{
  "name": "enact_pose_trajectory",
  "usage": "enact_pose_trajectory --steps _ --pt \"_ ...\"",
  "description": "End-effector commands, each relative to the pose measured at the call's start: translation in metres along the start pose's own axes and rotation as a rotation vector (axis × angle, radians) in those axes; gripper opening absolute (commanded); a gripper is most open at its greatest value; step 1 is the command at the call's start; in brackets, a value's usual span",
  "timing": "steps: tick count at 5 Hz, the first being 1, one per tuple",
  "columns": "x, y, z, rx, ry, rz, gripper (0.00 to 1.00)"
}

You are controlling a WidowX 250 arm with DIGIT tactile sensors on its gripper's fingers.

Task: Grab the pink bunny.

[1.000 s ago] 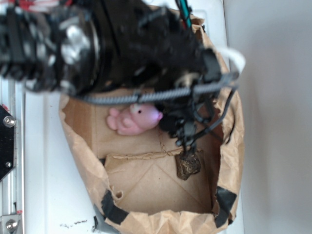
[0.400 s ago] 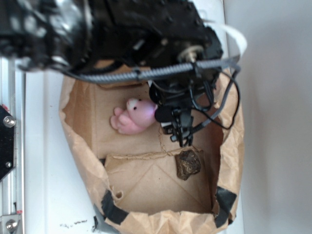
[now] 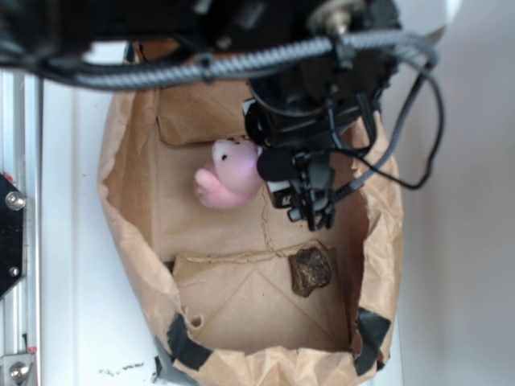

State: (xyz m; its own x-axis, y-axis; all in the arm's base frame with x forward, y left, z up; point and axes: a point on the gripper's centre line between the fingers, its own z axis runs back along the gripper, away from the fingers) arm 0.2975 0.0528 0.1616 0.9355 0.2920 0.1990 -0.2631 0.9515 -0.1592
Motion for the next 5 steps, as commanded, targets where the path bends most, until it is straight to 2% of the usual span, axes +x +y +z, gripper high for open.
enact_pose_trajectory --steps 1,2,4,5 --pt "-0.002 -0.003 0.066 0.063 -0.175 0.04 0.0" --pt "-0.012 -0.016 0.068 0.096 -0.197 0.001 0.0" --pt "-0.019 -0.031 0.067 0.043 -0.145 -0.113 0.0" --pt "-0.02 -0.033 0.066 0.05 -0.155 -0.111 0.0"
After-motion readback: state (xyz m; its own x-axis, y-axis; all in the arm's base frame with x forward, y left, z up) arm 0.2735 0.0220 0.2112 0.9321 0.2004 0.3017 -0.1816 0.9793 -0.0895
